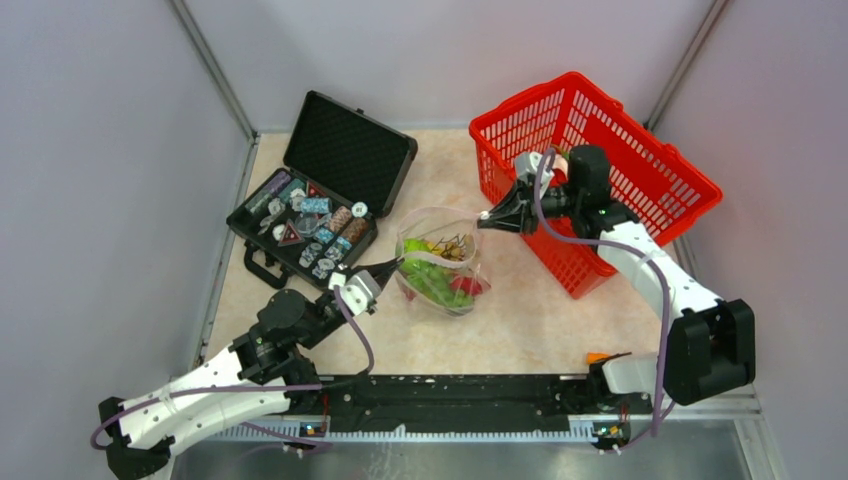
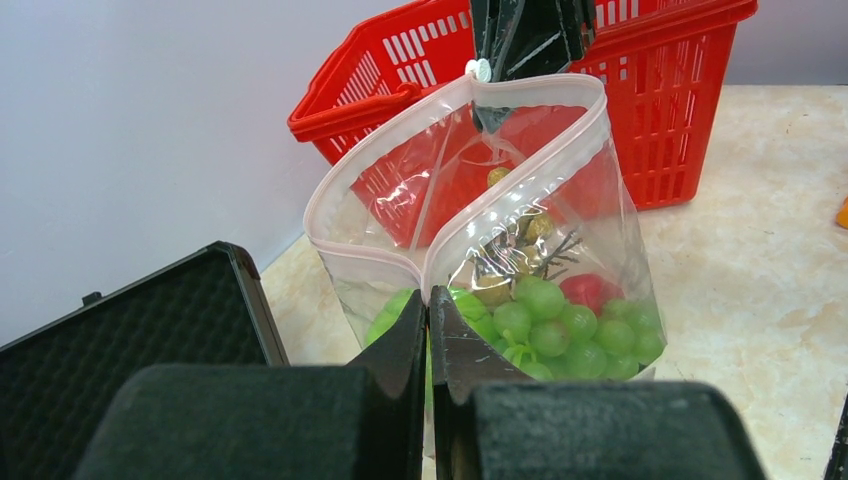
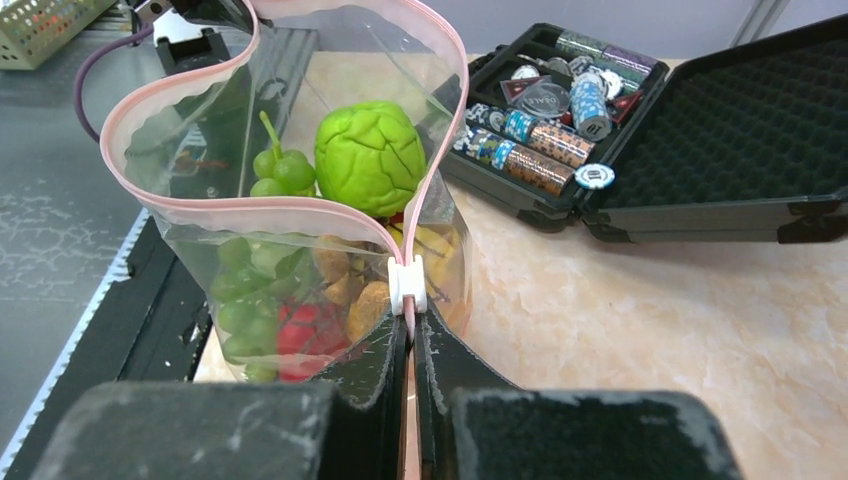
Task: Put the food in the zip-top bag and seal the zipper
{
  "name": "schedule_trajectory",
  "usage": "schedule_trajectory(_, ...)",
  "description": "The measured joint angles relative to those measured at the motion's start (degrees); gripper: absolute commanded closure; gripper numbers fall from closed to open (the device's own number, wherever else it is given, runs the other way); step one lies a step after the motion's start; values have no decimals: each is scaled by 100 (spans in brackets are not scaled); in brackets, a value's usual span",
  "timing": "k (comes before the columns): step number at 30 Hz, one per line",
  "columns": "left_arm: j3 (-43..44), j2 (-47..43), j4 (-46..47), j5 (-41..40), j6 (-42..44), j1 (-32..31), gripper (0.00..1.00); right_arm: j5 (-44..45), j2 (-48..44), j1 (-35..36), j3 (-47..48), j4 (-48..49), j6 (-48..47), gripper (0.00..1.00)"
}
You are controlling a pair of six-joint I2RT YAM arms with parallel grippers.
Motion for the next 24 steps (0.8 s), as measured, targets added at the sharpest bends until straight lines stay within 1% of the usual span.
schedule_trajectory(5,-17,-44,13,-173,-2,0,100,302,-55,-13,-138,133,138,100)
schedule_trajectory(10,-146,-317,24,-874,-4,0,100,595,-354,-173,-195,219,516,100)
schedule_trajectory(18,-195,-737,28,-1589,-26,0,100,901,-820,-275,-190,-337,533,100)
schedule_trajectory(21,-199,-817,90,-2037,-22,0,100,1005,-914,-278,-197,-417,557,100)
schedule_trajectory(22,-201,-844,127,-2162,-28,2,97,1029,-970,-284,-221,-404,584,100)
schedule_trajectory(23,-201,-855,166,-2267,-48,2,89,1034,-1032,-286,-245,-402,621,100)
schedule_trajectory(24,-201,-855,197,-2323,-63,2,69,1036,-1097,-286,-271,-380,669,100)
